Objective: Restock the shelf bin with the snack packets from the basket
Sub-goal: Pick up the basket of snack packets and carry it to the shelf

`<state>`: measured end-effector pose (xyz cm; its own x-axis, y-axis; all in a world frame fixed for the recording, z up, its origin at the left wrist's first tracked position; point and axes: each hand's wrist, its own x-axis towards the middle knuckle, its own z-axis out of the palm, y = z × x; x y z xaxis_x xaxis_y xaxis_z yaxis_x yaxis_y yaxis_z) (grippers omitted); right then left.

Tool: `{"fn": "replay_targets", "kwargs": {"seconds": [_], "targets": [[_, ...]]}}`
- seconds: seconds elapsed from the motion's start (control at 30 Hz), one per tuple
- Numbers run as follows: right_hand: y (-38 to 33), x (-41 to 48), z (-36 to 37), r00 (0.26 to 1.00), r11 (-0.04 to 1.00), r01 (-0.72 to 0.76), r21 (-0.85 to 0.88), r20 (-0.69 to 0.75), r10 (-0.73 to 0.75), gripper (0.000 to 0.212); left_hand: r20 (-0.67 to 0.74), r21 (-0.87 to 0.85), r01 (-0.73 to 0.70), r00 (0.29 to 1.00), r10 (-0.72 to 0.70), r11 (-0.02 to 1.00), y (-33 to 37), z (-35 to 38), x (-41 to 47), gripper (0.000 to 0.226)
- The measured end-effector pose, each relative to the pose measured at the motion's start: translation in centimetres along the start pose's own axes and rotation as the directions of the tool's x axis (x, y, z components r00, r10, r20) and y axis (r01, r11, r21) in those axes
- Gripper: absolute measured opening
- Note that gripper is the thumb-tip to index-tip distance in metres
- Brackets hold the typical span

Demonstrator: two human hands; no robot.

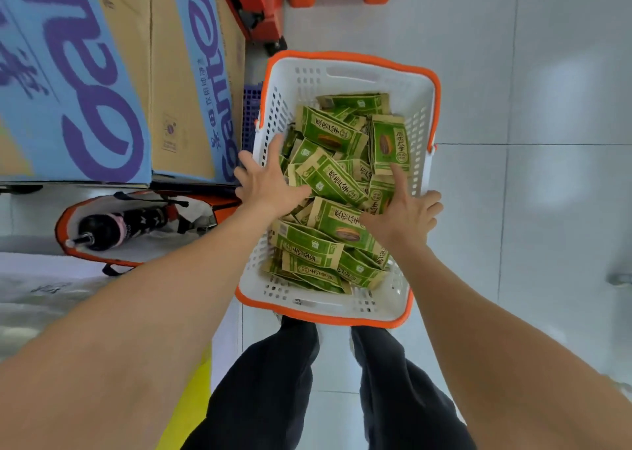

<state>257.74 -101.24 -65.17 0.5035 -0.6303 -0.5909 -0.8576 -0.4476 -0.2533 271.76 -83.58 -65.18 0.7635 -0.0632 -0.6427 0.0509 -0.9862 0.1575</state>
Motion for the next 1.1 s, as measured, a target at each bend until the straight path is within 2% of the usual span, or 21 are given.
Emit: {"fn": "replay_targets", "kwargs": {"seconds": [0.13,0.23,0.3,0.37,0.47,0.53,0.63,0.7,0.77,0.8,0.9,0.93,1.03,1.1], "targets": [[1.8,-7.0,-6.6,0.997,0.996,-0.074,0.048,-0.022,0.076,0.106,0.027,0.061,-0.063,0.998,0.062,0.996,3.4,-4.9,-6.7,0.12],[3.6,-13.8,-12.6,0.994,0.996,-0.091,0.014,-0.057,0.091,0.107,0.031,0.075,-0.165,0.986,0.163,0.983,5.9,-9.6,-13.7,0.115],[5.0,-18.7,-16.9,0.989,0.993,-0.115,-0.017,-0.093,0.112,0.098,0.016,0.09,-0.252,0.968,0.252,0.963,7.4,-12.8,-18.9,0.104],[6.7,-23.5,-20.7,0.978,0.985,-0.167,-0.029,-0.132,0.162,0.081,0.002,0.11,-0.358,0.933,0.36,0.927,8.8,-15.3,-24.2,0.096],[9.0,-30.1,-25.6,0.944,0.961,-0.275,-0.015,-0.195,0.267,0.066,-0.005,0.117,-0.487,0.871,0.491,0.865,10.9,-18.3,-31.7,0.096],[10.4,-34.8,-28.5,0.919,0.943,-0.332,0.016,-0.217,0.328,0.077,0.023,0.139,-0.548,0.835,0.55,0.825,12.2,-19.9,-36.6,0.102],[13.3,-42.3,-31.8,0.879,0.925,-0.342,0.163,-0.294,0.377,0.101,0.065,0.17,-0.629,0.775,0.628,0.759,13.6,-21.4,-44.2,0.112],[15.6,-47.3,-33.0,0.833,0.902,-0.349,0.255,-0.356,0.423,0.116,0.076,0.193,-0.679,0.73,0.679,0.708,14.3,-21.7,-49.0,0.112],[18.2,-51.7,-33.6,0.765,0.85,-0.387,0.358,-0.391,0.513,0.118,0.093,0.217,-0.738,0.667,0.739,0.639,15.0,-21.4,-53.5,0.108],[19.9,-53.9,-33.7,0.721,0.813,-0.407,0.417,-0.4,0.566,0.108,0.103,0.226,-0.769,0.63,0.77,0.598,15.4,-20.9,-55.7,0.106],[26.0,-60.2,-33.1,0.598,0.706,-0.463,0.537,-0.398,0.695,0.056,0.127,0.241,-0.839,0.526,0.841,0.488,16.7,-18.7,-62.5,0.103],[28.1,-62.4,-32.7,0.566,0.679,-0.476,0.559,-0.397,0.723,0.045,0.139,0.253,-0.86,0.486,0.863,0.444,17.2,-17.6,-64.8,0.101],[33.8,-68.9,-31.0,0.474,0.604,-0.49,0.628,-0.39,0.79,0.034,0.208,0.291,-0.901,0.388,0.898,0.322,18.1,-13.5,-72.3,0.099],[37.8,-73.6,-29.8,0.406,0.556,-0.487,0.673,-0.389,0.827,0.045,0.246,0.314,-0.919,0.32,0.915,0.237,18.3,-9.7,-77.6,0.099]]}}
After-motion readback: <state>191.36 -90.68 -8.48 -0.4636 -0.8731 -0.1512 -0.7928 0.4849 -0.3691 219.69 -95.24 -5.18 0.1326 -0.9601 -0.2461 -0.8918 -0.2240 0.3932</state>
